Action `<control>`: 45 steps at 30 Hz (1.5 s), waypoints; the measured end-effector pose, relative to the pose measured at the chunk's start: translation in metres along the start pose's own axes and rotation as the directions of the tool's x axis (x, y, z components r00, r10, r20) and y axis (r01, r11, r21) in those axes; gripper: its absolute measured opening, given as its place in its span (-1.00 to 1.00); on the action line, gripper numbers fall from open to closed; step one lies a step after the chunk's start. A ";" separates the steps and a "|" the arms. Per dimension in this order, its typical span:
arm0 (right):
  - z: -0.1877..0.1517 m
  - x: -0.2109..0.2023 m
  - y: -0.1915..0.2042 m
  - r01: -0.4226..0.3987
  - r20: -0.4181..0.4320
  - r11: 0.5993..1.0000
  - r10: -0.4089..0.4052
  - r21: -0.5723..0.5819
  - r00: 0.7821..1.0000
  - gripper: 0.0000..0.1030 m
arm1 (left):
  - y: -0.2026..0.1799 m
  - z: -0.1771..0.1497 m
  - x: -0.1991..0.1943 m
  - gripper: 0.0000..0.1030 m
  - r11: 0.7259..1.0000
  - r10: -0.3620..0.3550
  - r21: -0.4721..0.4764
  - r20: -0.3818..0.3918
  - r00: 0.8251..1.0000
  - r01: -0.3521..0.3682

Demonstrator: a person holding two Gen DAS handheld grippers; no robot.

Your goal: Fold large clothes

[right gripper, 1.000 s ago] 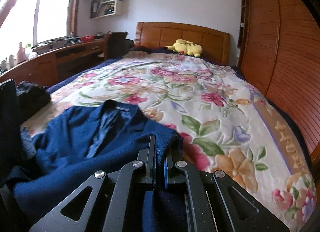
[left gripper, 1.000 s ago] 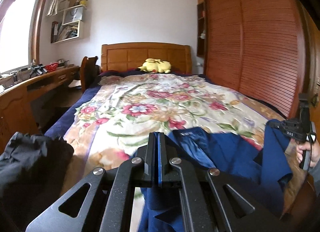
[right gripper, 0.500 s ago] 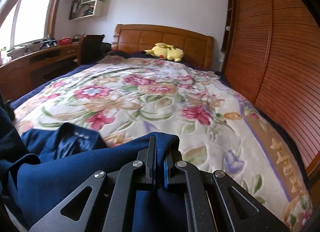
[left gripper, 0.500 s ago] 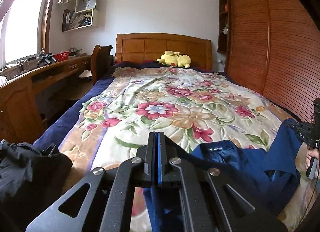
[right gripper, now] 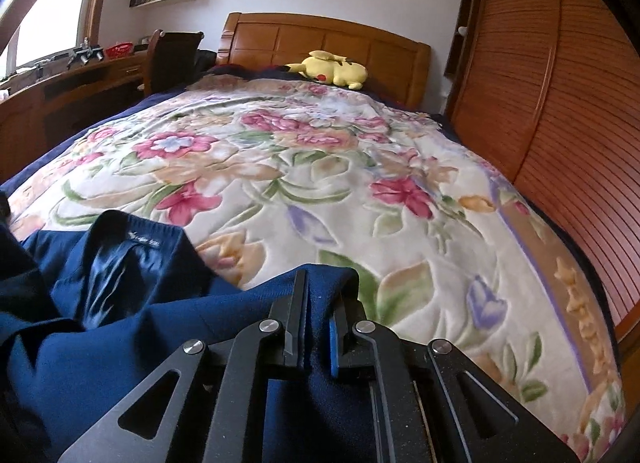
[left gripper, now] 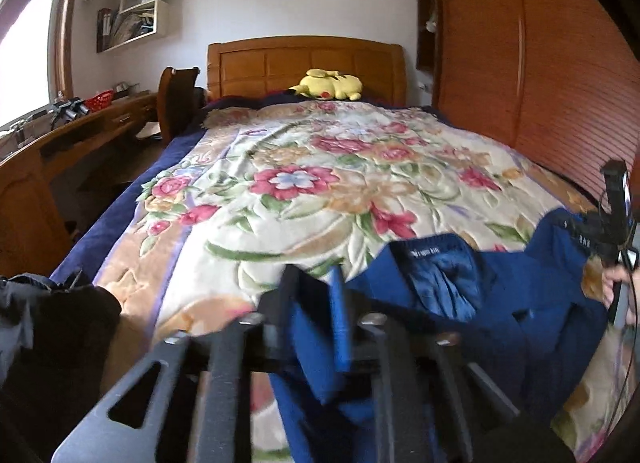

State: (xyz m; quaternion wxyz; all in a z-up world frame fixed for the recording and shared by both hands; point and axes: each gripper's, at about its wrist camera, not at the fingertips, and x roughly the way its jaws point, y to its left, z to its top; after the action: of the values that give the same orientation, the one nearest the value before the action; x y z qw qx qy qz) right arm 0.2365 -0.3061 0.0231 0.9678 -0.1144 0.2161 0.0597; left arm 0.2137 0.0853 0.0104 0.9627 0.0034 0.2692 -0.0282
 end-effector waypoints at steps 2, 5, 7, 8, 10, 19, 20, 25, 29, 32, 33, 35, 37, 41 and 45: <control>0.002 -0.009 0.000 0.008 0.017 1.000 -0.008 -0.011 1.000 -0.27 | -0.005 -0.005 -0.008 -0.22 1.000 -0.019 0.008 0.010 1.000 0.019; -0.001 -0.026 0.000 -0.013 0.057 1.000 0.014 -0.022 0.998 0.27 | -0.013 -0.014 -0.023 0.20 0.999 -0.050 0.009 0.019 0.999 0.050; -0.002 -0.038 0.003 -0.037 0.077 0.999 0.039 -0.025 0.996 0.27 | -0.019 -0.022 -0.036 0.50 0.997 -0.075 0.003 0.039 0.996 0.075; -0.005 -0.040 0.003 -0.059 0.083 0.998 0.061 -0.030 0.995 0.27 | -0.022 -0.024 -0.040 0.53 0.997 -0.080 0.003 0.044 0.996 0.080; -0.009 -0.051 0.013 -0.099 0.091 0.994 0.104 -0.056 0.990 0.27 | -0.029 -0.032 -0.052 0.53 0.996 -0.089 0.006 0.045 0.995 0.089; -0.026 -0.080 0.070 -0.286 0.052 0.938 0.301 -0.196 0.952 0.27 | -0.033 -0.074 -0.074 0.53 0.996 -0.090 -0.009 0.012 0.996 0.090; -0.027 -0.082 0.075 -0.304 0.044 0.929 0.320 -0.212 0.946 0.27 | -0.031 -0.078 -0.074 0.53 0.996 -0.089 -0.010 0.008 0.996 0.089; -0.029 -0.079 0.101 -0.377 -0.026 0.875 0.388 -0.303 0.921 0.27 | -0.020 -0.092 -0.066 0.53 0.999 -0.051 -0.008 -0.006 0.999 0.051; -0.026 -0.060 0.111 -0.401 -0.091 0.848 0.395 -0.346 0.914 0.27 | -0.011 -0.096 -0.062 0.53 0.998 -0.066 -0.017 -0.011 0.998 0.066; -0.019 -0.043 0.114 -0.408 -0.150 0.835 0.380 -0.369 0.913 0.27 | -0.007 -0.100 -0.060 0.53 0.997 -0.078 -0.015 -0.015 0.997 0.077; -0.018 -0.038 0.118 -0.408 -0.175 0.830 0.368 -0.381 0.913 0.27 | -0.007 -0.101 -0.059 0.53 0.997 -0.078 -0.014 -0.014 0.997 0.078; -0.020 -0.023 0.117 -0.386 -0.207 0.835 0.329 -0.392 0.921 0.27 | -0.007 -0.102 -0.058 0.53 0.996 -0.087 -0.016 -0.016 0.996 0.087; -0.021 -0.010 0.115 -0.407 -0.245 0.836 0.335 -0.369 0.910 0.27 | -0.008 -0.102 -0.057 0.53 0.994 -0.105 -0.015 -0.016 0.994 0.104; -0.022 0.001 0.116 -0.411 -0.252 0.834 0.336 -0.368 0.907 0.27 | -0.010 -0.101 -0.055 0.53 0.993 -0.118 -0.011 -0.019 0.993 0.118; -0.019 0.005 0.122 -0.420 -0.260 0.825 0.340 -0.379 0.904 0.00 | -0.014 -0.102 -0.051 0.53 0.992 -0.129 -0.010 -0.031 0.991 0.129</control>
State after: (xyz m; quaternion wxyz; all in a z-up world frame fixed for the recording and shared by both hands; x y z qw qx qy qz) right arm 0.2133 -0.1922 -0.0202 0.8635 -0.2826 0.3034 0.2871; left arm 0.1164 0.0761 -0.0505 0.9544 -0.0175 0.2843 -0.0894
